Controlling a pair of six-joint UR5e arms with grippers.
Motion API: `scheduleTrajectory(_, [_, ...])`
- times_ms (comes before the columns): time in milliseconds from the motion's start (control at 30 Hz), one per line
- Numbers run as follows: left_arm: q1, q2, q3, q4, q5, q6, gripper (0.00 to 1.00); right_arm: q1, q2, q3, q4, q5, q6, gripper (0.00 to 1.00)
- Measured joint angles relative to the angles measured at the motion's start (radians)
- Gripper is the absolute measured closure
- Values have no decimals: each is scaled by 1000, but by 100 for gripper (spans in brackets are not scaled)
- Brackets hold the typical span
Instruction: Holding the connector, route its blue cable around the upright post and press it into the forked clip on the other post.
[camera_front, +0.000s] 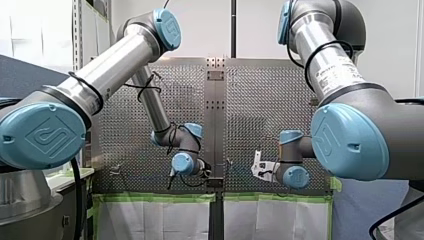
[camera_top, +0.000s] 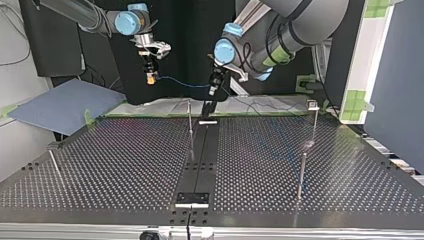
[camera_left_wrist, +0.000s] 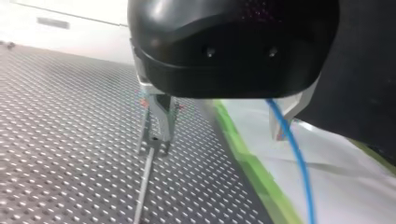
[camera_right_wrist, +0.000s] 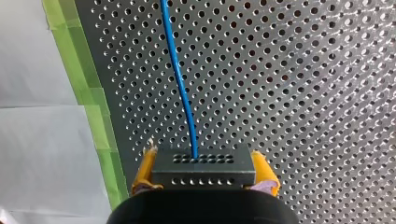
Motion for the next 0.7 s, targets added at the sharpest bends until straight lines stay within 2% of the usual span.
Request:
scheduleTrajectory(233, [-4, 1, 0, 57, 7, -64, 0, 0, 0, 0, -1, 0, 0, 100])
scheduleTrajectory(367, [-9, 1, 0, 70, 1, -97, 0, 0, 0, -9, 1, -3, 1, 100])
scheduleTrajectory(600, [-37, 1, 0, 89, -43, -153, 0, 0, 0, -19, 10, -27, 0, 100])
scheduleTrajectory(700, [-58, 1, 0, 98, -70, -156, 0, 0, 0, -20, 10, -44, -1, 100])
